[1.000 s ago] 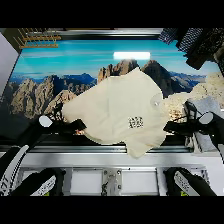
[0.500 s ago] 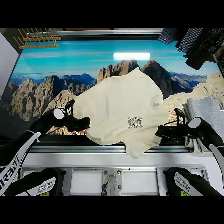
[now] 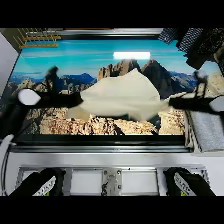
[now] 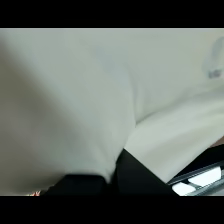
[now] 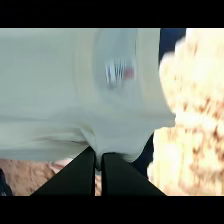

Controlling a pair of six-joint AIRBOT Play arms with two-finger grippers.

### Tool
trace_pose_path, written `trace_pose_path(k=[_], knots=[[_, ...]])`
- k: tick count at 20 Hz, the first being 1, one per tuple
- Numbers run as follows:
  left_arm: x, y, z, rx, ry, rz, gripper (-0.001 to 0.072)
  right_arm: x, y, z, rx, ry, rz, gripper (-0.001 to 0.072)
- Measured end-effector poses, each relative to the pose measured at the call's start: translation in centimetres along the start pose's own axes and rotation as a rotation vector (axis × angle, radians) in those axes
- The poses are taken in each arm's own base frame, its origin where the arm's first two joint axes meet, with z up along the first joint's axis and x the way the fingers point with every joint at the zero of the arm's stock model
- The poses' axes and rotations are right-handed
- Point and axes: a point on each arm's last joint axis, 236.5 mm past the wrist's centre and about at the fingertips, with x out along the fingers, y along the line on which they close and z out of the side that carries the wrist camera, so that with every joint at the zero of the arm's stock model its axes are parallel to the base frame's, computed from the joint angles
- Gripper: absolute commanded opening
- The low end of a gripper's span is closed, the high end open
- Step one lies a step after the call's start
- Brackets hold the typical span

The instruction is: Fold the clothes and pants, and hang the long-sleeved shirts on hangers.

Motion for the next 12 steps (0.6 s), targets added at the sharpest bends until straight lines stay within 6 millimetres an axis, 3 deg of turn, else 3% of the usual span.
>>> trace_pose_path(k=[2,4,5,7,9,12], knots=[[-5.9,-4.0,3.1,0.081,-0.158,-0.056,0.0006,-7.9,3.0,8.2,-0.092,-0.267,0.007,0.0011],[-11.8,-7.8,4.4,0.164,-0.293,-0.111,0.0006,-16.2,6.0,13.3,-0.165,-0.503,0.01,0.0011],[-14.6,-9.7,4.4,0.206,-0.355,-0.14,0.0005,-20.4,7.4,15.0,-0.196,-0.614,0.012,0.0011],[-19.4,-13.0,3.5,0.28,-0.448,-0.2,0.0005,-27.3,9.6,16.7,-0.24,-0.792,0.015,0.0011],[-23.0,-15.5,1.9,0.317,-0.504,-0.268,0.0006,-32.5,11.1,17.0,-0.269,-0.927,0.015,0.0011],[-26.3,-17.9,-1.0,0.327,-0.523,-0.364,0.0006,-36.8,12.4,16.5,-0.291,-1.032,0.019,0.0011]])
